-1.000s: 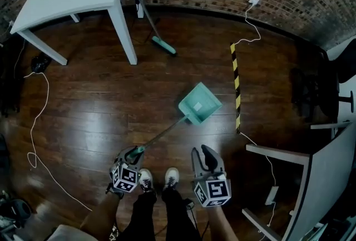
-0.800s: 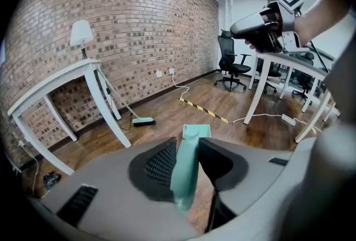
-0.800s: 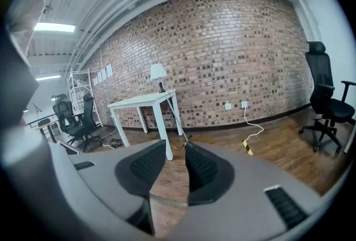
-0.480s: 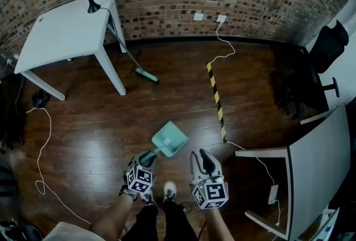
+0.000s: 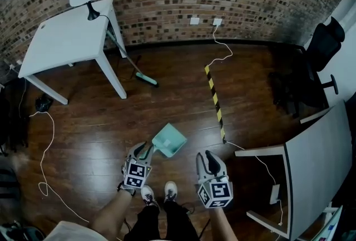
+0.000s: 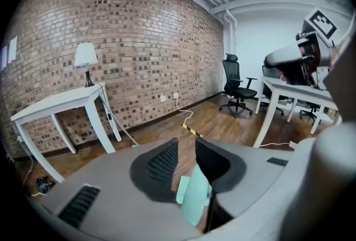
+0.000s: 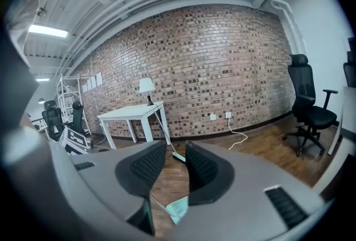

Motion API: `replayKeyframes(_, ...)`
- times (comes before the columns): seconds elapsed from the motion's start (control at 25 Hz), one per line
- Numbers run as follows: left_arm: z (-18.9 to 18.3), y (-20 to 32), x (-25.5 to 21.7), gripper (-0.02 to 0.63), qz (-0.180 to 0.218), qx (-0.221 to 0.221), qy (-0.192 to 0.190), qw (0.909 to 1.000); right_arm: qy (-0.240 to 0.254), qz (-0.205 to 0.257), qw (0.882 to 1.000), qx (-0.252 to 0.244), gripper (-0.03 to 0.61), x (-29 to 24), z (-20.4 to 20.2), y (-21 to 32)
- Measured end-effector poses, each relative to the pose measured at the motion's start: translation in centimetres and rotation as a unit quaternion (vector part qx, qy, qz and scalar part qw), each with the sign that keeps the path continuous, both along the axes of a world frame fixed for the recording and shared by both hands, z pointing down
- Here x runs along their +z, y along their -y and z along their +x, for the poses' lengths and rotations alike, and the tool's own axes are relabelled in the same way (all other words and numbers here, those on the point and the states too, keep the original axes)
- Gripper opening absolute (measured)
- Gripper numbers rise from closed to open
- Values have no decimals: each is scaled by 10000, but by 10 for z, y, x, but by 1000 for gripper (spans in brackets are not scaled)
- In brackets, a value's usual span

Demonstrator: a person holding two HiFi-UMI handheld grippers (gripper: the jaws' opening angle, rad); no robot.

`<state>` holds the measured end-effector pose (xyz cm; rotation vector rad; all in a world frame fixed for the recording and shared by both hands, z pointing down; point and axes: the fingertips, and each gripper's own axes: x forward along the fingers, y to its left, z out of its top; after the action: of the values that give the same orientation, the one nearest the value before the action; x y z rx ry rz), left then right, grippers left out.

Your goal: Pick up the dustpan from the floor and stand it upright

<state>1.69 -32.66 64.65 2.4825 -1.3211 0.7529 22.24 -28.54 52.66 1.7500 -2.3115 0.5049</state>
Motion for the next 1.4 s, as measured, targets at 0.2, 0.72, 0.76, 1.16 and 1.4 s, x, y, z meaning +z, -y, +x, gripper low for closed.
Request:
replayKeyframes(0.2,-26,-3,-75,1,543,-84,-291,9981,-97,241,9996,54,118,-37,-4,5)
replayKeyframes(0.72,-99,-41,-308,-5,2019,-506,-1241,9702,-43,1603,9859,-473,9,-193,-58,5)
replayKeyframes(0.76,-102,-46,-320,-5,2133,-487,-1209,9682,4,1682,9843,-538,6,-203,-64,3)
replayKeyframes(1.16,-122,-89,-352,-5,2510,-386,-1031,9617,45,1959,9730,-1222,-18,-235,-139,-23)
replayKeyframes(1.4,-128,-108,-349,-5,2461,-280,-1206,9613,-60,1882,9741,-1252,-18,-238,-152,-44)
